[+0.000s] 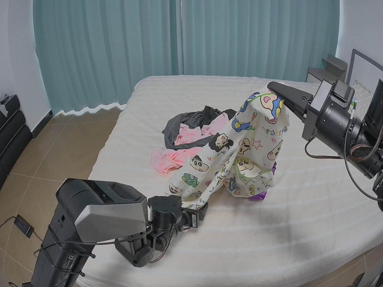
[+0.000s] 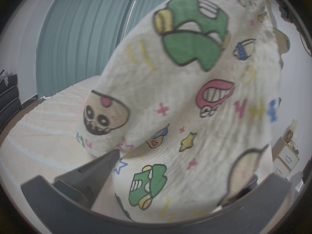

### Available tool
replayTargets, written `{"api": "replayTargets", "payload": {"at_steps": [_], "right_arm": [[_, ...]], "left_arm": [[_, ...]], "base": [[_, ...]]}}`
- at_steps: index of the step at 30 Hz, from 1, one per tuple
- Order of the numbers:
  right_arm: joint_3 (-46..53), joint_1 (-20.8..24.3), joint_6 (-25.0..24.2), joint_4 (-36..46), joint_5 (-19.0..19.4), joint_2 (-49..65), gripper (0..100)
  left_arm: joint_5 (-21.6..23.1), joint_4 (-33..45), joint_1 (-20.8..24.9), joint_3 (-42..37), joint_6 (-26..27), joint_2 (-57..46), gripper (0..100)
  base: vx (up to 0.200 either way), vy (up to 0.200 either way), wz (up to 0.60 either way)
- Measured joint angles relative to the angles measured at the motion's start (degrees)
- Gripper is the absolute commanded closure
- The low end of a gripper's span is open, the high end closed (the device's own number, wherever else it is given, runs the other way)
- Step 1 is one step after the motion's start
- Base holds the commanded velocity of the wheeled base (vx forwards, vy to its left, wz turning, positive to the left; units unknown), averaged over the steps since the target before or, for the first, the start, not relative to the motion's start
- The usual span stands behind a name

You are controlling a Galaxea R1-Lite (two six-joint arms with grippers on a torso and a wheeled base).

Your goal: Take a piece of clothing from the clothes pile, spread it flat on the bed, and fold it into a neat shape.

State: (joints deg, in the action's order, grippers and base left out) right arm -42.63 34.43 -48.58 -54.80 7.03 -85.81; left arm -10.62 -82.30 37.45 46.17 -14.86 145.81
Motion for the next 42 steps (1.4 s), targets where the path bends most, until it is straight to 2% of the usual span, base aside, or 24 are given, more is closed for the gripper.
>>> {"api": "replayTargets", "payload": {"at_steps": [5, 10, 15, 21, 25, 31, 38, 42], "right_arm": [[0.7, -0.7, 0.0, 0.0, -0.2, 0.3, 100], [3.1, -2.1, -0.8, -0.2, -0.3, 0.5, 100], [8.0, -4.0, -3.2, -0.2, -1.2, 0.3, 100], [11.8, -5.6, -6.8, -0.2, -3.7, -1.7, 100], [12.5, -6.4, -8.4, -0.2, -6.9, -4.4, 100], [10.3, -7.0, -9.5, -0.1, -10.4, -6.7, 100], [8.1, -5.4, -9.9, 2.1, -10.9, -0.8, 100], [11.2, -4.1, -10.1, 3.2, -8.6, 3.9, 100]], "left_arm": [[0.0, 0.0, -0.5, 1.3, -2.1, 1.9, 100], [0.1, -0.1, -0.5, -1.7, -7.0, -0.5, 100], [0.1, -1.3, -0.5, -7.6, -12.8, -7.8, 100], [0.1, -1.2, -0.5, -13.6, -15.3, -18.6, 100], [-0.5, 4.6, -0.4, -15.4, -15.9, -28.3, 100], [-3.4, 21.2, -0.5, -13.0, -16.1, -42.9, 100], [-6.2, 25.9, -0.7, -9.3, -16.2, -52.9, 100], [-6.8, 26.5, -0.7, -10.9, -16.3, -55.7, 100]], "base": [[0.0, 0.0, 0.0], [0.0, 0.0, 0.0], [0.0, 0.0, 0.0], [0.0, 0.0, 0.0], [0.0, 0.0, 0.0], [0.0, 0.0, 0.0], [0.0, 0.0, 0.0], [0.0, 0.0, 0.0]]}}
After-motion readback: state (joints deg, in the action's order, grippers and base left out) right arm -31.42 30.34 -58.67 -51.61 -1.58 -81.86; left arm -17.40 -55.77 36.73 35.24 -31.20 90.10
